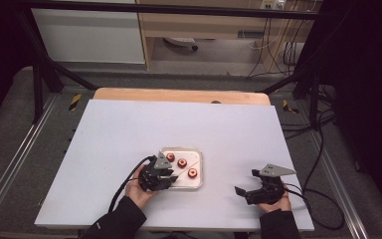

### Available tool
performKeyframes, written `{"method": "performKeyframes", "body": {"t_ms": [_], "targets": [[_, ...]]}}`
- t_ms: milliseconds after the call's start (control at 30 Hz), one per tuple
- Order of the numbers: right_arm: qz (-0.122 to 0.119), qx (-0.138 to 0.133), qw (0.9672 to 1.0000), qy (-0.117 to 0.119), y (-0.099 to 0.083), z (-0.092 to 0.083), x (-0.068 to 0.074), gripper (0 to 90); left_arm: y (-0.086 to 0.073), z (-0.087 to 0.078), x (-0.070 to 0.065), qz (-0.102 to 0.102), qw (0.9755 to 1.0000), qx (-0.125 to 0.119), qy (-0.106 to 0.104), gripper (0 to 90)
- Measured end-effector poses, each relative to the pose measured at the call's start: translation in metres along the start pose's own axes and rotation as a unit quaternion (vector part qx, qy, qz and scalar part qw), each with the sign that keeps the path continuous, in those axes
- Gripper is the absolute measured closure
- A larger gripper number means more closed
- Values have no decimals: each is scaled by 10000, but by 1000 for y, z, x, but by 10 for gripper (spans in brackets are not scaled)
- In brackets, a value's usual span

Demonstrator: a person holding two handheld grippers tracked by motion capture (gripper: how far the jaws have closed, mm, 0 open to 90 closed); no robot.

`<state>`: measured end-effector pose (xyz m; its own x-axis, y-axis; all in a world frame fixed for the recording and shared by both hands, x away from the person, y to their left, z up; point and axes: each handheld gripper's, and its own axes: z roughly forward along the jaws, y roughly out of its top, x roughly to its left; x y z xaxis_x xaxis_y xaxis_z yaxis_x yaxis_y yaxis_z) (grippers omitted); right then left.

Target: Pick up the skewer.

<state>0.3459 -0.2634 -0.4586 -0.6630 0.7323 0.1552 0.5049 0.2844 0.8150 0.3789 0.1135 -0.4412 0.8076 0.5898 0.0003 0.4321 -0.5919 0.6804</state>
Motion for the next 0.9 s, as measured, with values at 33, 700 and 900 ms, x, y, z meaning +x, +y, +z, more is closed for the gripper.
{"method": "performKeyframes", "body": {"t_ms": [33,700,900], "targets": [[16,-5,10000,0,0,0,0,7,0,1,-1,-2,10000,16,-19,723],[2,-2,10000,9,0,1,0,9,-5,2,-5,-166,9994,-157,266,878],[-2,-4,10000,11,0,1,0,10,-7,2,-3,-299,9991,-226,184,883]]}}
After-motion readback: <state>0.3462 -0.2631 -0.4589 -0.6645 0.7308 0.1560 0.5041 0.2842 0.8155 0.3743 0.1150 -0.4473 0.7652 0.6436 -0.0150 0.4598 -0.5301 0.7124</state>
